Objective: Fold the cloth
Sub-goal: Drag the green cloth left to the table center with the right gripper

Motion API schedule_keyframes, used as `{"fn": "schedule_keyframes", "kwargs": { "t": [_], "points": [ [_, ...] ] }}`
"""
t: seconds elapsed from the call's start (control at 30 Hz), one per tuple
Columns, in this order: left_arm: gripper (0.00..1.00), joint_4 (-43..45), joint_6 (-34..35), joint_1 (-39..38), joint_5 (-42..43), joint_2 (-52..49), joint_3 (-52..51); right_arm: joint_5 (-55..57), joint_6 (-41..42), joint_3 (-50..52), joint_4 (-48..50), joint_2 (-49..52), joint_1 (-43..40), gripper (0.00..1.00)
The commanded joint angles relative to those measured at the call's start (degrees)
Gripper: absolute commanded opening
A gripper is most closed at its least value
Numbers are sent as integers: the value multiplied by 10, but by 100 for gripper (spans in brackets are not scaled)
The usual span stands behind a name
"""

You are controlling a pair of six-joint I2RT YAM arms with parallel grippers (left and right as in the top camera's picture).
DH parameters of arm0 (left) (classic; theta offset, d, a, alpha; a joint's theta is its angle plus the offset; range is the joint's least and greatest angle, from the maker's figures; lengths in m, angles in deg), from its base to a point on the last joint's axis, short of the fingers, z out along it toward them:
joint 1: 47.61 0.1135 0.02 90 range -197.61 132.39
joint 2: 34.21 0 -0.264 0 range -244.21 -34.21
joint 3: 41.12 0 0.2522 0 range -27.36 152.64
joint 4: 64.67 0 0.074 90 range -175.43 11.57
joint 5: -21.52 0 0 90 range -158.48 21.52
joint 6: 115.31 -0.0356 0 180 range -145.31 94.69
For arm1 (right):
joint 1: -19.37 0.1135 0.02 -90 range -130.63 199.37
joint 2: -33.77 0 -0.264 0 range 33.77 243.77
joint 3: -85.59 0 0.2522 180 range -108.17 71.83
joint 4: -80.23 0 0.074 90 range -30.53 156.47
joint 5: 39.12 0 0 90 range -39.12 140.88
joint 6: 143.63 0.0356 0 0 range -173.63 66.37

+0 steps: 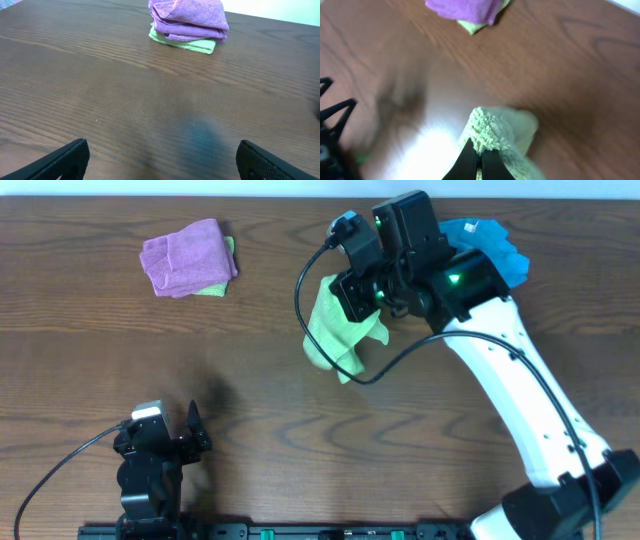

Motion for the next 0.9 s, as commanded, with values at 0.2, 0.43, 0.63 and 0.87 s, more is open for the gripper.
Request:
{"fn": "schedule_keyframes", "kwargs": {
  "t": [0.2,0.43,0.63,0.87],
  "points": [
    [95,-2,6,-2,-6,3,-10,33,3,-101,77,109,-16,1],
    [95,-2,6,-2,-6,3,-10,76,-14,-198,-68,109,-18,2],
    [95,-2,6,-2,-6,3,-10,95,-38,-136,-218,110,-19,99],
    [95,-2,6,-2,-6,3,-10,139,-21,-127,-238,107,-17,99]
  ]
}}
